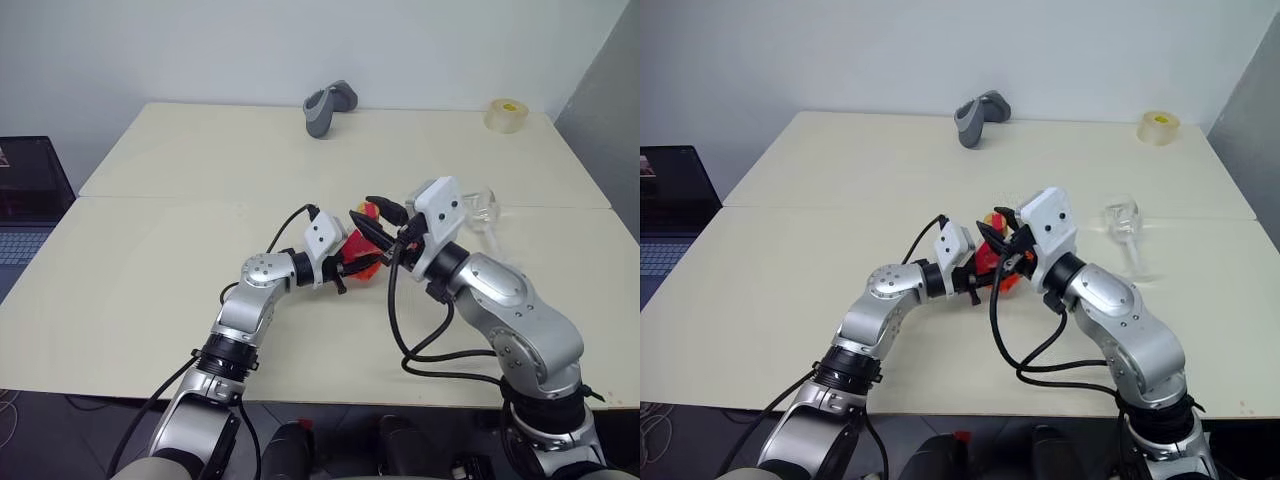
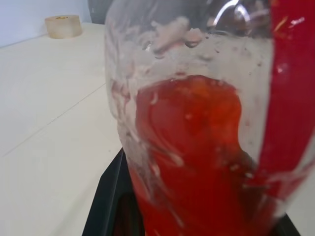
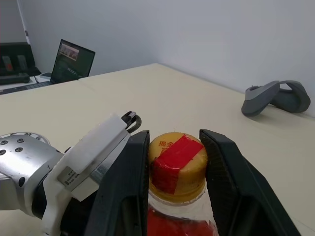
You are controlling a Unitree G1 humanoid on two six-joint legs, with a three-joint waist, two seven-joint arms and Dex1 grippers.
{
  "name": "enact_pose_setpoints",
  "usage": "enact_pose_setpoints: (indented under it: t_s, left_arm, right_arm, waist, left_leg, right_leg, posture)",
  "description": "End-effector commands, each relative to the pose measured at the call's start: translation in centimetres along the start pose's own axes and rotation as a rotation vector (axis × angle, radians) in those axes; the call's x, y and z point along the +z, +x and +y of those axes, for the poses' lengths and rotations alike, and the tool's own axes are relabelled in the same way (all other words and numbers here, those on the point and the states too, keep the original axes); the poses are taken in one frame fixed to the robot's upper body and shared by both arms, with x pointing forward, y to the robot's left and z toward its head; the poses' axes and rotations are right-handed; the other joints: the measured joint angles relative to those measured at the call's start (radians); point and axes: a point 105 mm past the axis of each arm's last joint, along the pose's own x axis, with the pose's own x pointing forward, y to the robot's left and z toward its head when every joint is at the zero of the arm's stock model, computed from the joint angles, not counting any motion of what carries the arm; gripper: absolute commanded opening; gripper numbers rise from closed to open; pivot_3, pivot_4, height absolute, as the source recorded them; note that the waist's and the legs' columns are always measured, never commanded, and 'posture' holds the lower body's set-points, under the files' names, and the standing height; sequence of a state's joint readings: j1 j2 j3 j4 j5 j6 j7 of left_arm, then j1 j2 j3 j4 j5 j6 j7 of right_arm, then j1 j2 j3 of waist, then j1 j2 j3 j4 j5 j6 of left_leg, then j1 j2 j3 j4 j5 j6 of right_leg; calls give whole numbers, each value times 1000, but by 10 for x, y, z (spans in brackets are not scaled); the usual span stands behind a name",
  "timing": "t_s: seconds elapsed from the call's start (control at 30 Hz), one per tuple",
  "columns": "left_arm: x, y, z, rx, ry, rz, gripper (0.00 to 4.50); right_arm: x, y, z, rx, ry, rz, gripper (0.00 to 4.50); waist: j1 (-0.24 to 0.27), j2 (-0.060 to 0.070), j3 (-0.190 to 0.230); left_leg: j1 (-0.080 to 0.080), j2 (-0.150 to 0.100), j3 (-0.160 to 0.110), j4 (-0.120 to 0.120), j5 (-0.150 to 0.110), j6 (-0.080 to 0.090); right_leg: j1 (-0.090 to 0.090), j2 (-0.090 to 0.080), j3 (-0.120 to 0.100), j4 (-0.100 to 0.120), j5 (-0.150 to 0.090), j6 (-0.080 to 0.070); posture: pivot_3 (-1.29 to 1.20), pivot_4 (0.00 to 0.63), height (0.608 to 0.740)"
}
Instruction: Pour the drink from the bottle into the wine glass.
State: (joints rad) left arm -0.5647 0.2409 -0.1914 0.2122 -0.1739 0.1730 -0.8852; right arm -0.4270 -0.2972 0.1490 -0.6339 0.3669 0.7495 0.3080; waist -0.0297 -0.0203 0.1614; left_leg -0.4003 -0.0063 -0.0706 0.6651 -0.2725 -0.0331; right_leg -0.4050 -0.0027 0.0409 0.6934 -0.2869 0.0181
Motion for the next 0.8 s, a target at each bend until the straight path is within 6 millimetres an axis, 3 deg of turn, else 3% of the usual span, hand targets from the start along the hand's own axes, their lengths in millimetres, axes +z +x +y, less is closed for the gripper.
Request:
enact_pose_setpoints:
  t_s: [0.03,0.13,0.3,0.4,0.57,0.8]
  left_arm:
    - [14,1,-3,-32,48,-37,1266]
    - [15,-4,-17,-139,64,-28,1258]
    - [14,-12,-32,-272,104,0,1232]
    - [11,-14,-31,-282,119,15,1213]
    - [9,-13,-19,-188,105,11,1212]
    - [15,-5,11,54,74,-43,1157]
  right_arm:
    - [7,-6,11,127,10,-56,1230]
    - [-9,-9,13,359,24,14,1230]
    - [-29,-6,-15,588,30,174,1230]
    - [-28,-2,-29,626,4,203,1230]
    - [-13,-4,-23,657,12,163,1230]
    - [4,-13,-12,462,15,15,3688]
  waist:
    - [0,0,0]
    - [-1,0,0]
    - [-4,1,1]
    - [-3,2,1]
    - [1,2,1]
    - [6,1,1]
  left_leg:
    - [0,0,0,0,0,0]
    - [0,0,0,0,0,0]
    - [2,0,2,-1,0,1]
    - [2,1,1,-1,0,1]
    - [0,0,0,0,0,1]
    - [-1,0,-1,1,0,1]
  right_leg:
    - [0,0,0,0,0,0]
    - [1,0,0,-1,0,0]
    - [1,2,-2,0,0,0]
    - [1,3,-2,-1,0,-1]
    - [1,0,-1,-2,0,-1]
    - [1,-1,-1,-1,0,0]
  posture:
    - [0,150,740]
    - [0,150,740]
    - [0,150,740]
    - [0,150,740]
    - [0,150,740]
    - [0,150,740]
